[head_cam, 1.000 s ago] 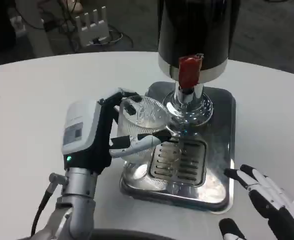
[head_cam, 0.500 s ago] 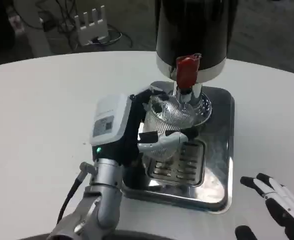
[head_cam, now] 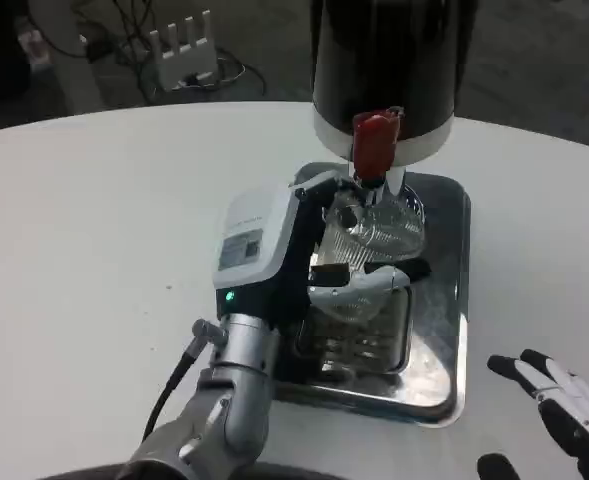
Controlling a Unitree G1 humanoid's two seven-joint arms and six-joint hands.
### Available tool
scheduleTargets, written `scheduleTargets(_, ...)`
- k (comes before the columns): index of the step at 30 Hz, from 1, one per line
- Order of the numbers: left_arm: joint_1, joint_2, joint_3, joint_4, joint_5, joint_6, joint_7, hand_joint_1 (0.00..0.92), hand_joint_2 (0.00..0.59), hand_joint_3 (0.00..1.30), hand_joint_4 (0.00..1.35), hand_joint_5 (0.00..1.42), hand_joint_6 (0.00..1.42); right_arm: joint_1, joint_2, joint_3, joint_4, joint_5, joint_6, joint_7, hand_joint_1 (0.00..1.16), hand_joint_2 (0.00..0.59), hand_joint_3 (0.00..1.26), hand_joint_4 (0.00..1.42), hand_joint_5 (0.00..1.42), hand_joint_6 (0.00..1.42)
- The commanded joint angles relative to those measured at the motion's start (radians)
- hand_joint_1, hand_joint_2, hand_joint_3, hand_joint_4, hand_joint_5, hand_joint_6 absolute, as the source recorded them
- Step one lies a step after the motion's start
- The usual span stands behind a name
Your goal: Grasp the cup under the faucet to collect the drink, then remove the cup.
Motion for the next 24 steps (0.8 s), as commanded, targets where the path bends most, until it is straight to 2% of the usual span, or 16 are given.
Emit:
scheduleTargets(1, -0.01, -0.004, -0.015, -0.016, 0.0, 0.0, 0.027, 0.602, 0.0, 0.96, 1.09, 1.14, 1.28, 0.025, 0.0, -0.009, -0.015, 0.021, -0.031, -0.02, 0.27, 0.484, 0.1, 0.0, 0.0, 0.0)
scheduleTargets(3, -0.006, -0.002, -0.018, -0.02, -0.001, -0.002, 0.024, 0.6, 0.0, 0.95, 1.08, 1.11, 1.28, 0.034, 0.003, -0.01, -0.015, 0.028, -0.041, -0.03, 0.27, 0.484, 0.1, 0.0, 0.0, 0.0)
scheduleTargets(7, 0.008, 0.008, -0.02, -0.028, -0.012, -0.017, -0.002, 0.568, 0.0, 0.87, 0.93, 1.02, 1.26, 0.045, 0.004, -0.009, -0.015, 0.034, -0.052, -0.038, 0.27, 0.484, 0.1, 0.0, 0.0, 0.0)
scheduleTargets(8, 0.011, 0.012, -0.02, -0.027, -0.017, -0.025, -0.02, 0.528, 0.0, 0.78, 0.83, 1.0, 1.23, 0.049, 0.006, -0.008, -0.015, 0.033, -0.057, -0.042, 0.27, 0.484, 0.1, 0.0, 0.0, 0.0)
scheduleTargets(10, 0.016, 0.021, -0.019, -0.026, -0.027, -0.041, -0.044, 0.426, 0.007, 0.68, 0.77, 0.98, 1.22, 0.055, 0.007, -0.007, -0.015, 0.036, -0.061, -0.043, 0.27, 0.484, 0.1, 0.0, 0.0, 0.0)
scheduleTargets(14, 0.025, 0.031, -0.016, -0.031, -0.038, -0.059, -0.062, 0.328, 0.027, 0.59, 0.75, 0.98, 1.22, 0.06, 0.008, -0.01, -0.015, 0.043, -0.067, -0.043, 0.26, 0.484, 0.11, 0.0, 0.0, 0.0)
scheduleTargets(19, 0.033, 0.038, -0.017, -0.032, -0.057, -0.078, -0.09, 0.285, 0.016, 0.51, 0.76, 1.02, 1.22, 0.065, 0.012, -0.01, -0.015, 0.046, -0.073, -0.048, 0.26, 0.486, 0.11, 0.0, 0.0, 0.0)
scheduleTargets(24, 0.043, 0.046, -0.018, -0.042, -0.051, -0.073, -0.091, 0.261, 0.016, 0.5, 0.75, 1.0, 1.17, 0.055, 0.014, 0.019, -0.015, 0.023, -0.052, -0.046, 0.27, 0.491, 0.11, 0.0, 0.0, 0.0)
